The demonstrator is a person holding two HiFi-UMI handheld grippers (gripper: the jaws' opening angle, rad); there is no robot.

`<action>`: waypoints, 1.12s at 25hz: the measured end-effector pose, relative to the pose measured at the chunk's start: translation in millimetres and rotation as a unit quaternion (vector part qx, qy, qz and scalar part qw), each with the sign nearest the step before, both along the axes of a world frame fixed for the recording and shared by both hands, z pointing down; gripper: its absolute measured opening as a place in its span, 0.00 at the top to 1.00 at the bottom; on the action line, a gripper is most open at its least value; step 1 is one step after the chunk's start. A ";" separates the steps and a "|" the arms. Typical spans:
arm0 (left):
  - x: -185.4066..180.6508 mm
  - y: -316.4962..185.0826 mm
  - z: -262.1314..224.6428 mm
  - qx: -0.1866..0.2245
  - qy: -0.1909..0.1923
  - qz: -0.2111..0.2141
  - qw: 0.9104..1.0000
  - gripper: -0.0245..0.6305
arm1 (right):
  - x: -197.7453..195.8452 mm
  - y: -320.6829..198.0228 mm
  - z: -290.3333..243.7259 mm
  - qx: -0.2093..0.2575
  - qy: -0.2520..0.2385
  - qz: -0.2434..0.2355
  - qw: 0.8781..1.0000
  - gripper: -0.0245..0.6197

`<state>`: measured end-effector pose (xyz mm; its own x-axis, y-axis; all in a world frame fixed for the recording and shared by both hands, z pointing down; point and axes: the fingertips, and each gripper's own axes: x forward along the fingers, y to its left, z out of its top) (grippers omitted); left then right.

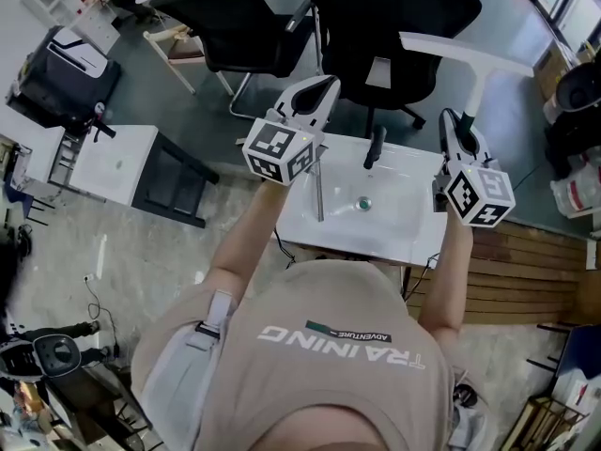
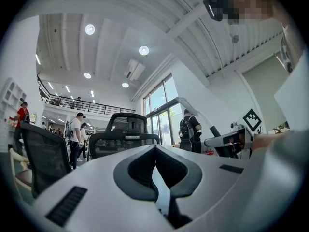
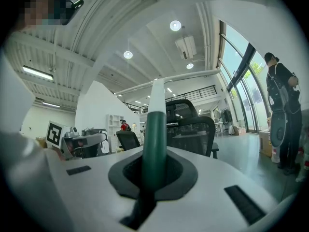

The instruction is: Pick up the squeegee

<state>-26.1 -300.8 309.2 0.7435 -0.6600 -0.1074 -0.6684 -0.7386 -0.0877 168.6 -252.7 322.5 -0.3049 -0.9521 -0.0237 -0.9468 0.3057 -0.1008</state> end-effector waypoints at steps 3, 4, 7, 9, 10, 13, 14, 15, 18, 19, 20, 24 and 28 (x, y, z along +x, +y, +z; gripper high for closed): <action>-1.6 -0.7 0.0 0.000 0.002 -0.001 1.000 0.94 | -2.9 -0.2 -0.7 0.001 0.000 -0.002 1.000 0.92; -1.7 -0.6 0.8 0.000 0.002 -0.001 1.000 0.94 | -3.5 0.1 -0.6 0.002 0.000 -0.001 1.000 0.92; 0.0 1.1 3.0 -0.001 0.001 0.001 1.000 0.94 | -3.0 1.8 0.0 0.002 -0.001 0.000 1.000 0.92; 1.7 1.7 3.5 -0.001 0.001 0.002 1.000 0.94 | -2.0 2.3 -0.4 0.002 -0.001 0.000 1.000 0.92; 2.5 1.7 4.0 -0.001 0.000 0.004 1.000 0.94 | -2.0 2.3 -0.3 0.002 -0.001 0.000 1.000 0.92; 5.0 2.6 5.6 -0.001 -0.001 0.008 1.000 0.94 | -3.0 3.4 1.0 0.002 0.002 -0.001 1.000 0.92; 5.6 3.1 6.0 -0.001 -0.001 0.010 1.000 0.94 | -3.3 4.0 1.2 0.002 0.003 0.000 1.000 0.92; 6.0 3.4 6.4 -0.001 -0.001 0.012 1.000 0.94 | -3.7 4.5 1.4 0.003 0.003 0.001 1.000 0.92; 6.8 4.3 6.7 -0.001 0.001 0.014 1.000 0.94 | -3.3 6.4 2.3 0.001 0.005 0.003 1.000 0.92; 7.3 4.4 6.0 0.000 0.002 0.015 1.000 0.94 | -2.6 6.9 2.0 0.001 0.006 0.004 1.000 0.92; 8.1 4.3 5.1 0.001 0.003 0.015 1.000 0.94 | -1.8 7.3 1.3 0.002 0.006 0.004 1.000 0.92; 14.6 6.2 5.4 0.002 0.004 0.023 1.000 0.94 | 0.0 10.7 -0.4 0.005 0.008 0.005 1.000 0.92; 16.9 8.8 5.8 0.002 0.006 0.026 1.000 0.94 | -2.6 12.4 -2.0 0.008 0.013 0.006 1.000 0.92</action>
